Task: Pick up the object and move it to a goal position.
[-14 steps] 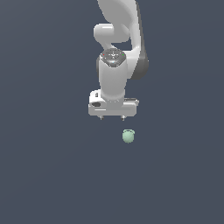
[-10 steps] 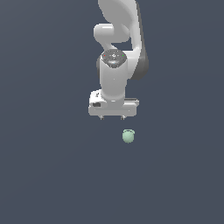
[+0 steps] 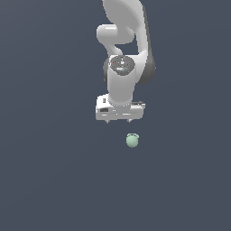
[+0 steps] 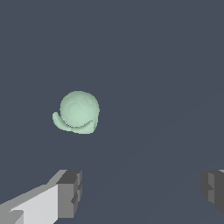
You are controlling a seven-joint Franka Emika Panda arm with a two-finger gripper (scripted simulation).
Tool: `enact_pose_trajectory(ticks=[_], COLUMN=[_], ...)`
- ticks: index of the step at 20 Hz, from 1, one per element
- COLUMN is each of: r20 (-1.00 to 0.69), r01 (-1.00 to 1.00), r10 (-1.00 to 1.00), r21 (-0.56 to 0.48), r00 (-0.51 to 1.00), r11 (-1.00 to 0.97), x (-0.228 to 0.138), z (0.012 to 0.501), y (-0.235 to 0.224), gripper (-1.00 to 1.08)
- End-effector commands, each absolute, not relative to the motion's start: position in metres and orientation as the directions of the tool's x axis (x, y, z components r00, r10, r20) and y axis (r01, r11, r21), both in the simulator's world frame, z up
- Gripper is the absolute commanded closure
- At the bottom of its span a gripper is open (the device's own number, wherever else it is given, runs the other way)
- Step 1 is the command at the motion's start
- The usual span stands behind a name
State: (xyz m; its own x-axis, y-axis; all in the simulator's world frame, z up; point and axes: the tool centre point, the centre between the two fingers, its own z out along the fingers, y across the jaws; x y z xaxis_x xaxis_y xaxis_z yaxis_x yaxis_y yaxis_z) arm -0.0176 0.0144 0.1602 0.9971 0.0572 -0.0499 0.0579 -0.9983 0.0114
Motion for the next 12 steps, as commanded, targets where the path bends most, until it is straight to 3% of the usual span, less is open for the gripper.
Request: enact_pose_trajectory(ticks=[1,12], r20=[-0.048,-0.028], r01=[0.054,-0.032], r10=[0.053,-0.032], r21=[0.011,0.01], r00=[0.997,0.999], r11=[-0.998,-0.999], x=[-0.017,0.001], z=[0.16,0.133], y=[0.015,0.044], gripper=[-0.92,-0.92])
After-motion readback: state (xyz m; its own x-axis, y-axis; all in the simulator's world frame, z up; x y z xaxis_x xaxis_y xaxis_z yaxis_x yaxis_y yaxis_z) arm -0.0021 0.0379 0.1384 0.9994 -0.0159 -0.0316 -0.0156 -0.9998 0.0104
